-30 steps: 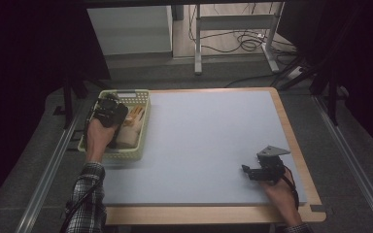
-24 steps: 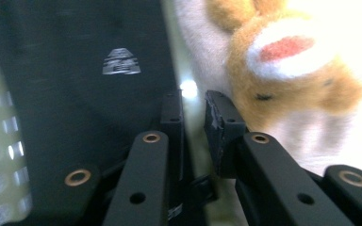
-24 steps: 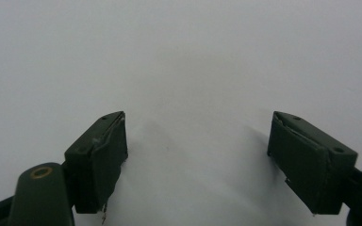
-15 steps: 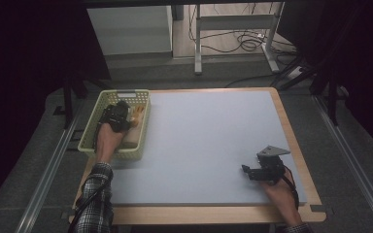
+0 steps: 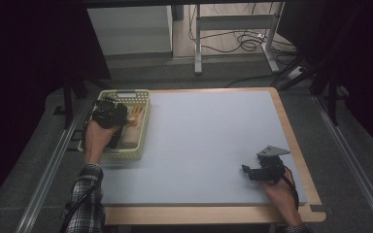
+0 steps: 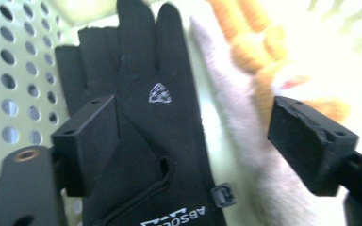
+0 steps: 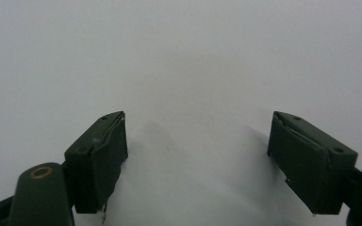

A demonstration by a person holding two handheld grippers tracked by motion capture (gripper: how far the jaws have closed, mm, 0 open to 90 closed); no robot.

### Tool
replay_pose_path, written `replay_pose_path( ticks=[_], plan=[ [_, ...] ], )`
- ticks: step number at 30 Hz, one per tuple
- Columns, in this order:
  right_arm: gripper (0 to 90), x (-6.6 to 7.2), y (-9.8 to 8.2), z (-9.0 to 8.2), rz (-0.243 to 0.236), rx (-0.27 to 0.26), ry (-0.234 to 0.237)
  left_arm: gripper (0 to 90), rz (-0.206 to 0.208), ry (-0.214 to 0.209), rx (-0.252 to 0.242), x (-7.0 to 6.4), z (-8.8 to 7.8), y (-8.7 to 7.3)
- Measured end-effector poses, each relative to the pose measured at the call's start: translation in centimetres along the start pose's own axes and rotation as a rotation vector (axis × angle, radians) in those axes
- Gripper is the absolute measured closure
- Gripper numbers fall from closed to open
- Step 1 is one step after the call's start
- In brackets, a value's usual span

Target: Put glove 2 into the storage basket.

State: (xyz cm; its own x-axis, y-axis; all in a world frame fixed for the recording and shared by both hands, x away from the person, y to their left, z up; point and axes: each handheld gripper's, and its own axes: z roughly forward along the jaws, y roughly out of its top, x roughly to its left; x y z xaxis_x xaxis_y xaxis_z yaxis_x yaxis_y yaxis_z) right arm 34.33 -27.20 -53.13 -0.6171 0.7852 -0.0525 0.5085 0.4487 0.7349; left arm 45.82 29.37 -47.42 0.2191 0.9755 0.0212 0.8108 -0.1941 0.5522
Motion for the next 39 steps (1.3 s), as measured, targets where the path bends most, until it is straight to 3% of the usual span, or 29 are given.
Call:
replay_pose_path(
  ticks=[4,8,21,39],
  plan=[
    [19.9,0.0,0.0,0.0,0.000,0.000,-0.001,10.8,-0.003,-0.077,-0.039,0.2,-0.9,-0.5],
    [19.8,0.0,0.0,0.0,0.000,0.000,-0.001,5.4,0.012,-0.124,-0.074,0.2,-1.8,-1.1],
    [19.2,0.0,0.0,0.0,-0.001,0.002,-0.005,2.1,0.079,-0.169,-0.156,-1.0,-4.2,-2.7],
    [18.9,0.1,0.0,0.0,0.000,0.003,-0.009,1.2,0.193,-0.257,-0.227,-5.3,-5.7,-4.6]
  ],
)
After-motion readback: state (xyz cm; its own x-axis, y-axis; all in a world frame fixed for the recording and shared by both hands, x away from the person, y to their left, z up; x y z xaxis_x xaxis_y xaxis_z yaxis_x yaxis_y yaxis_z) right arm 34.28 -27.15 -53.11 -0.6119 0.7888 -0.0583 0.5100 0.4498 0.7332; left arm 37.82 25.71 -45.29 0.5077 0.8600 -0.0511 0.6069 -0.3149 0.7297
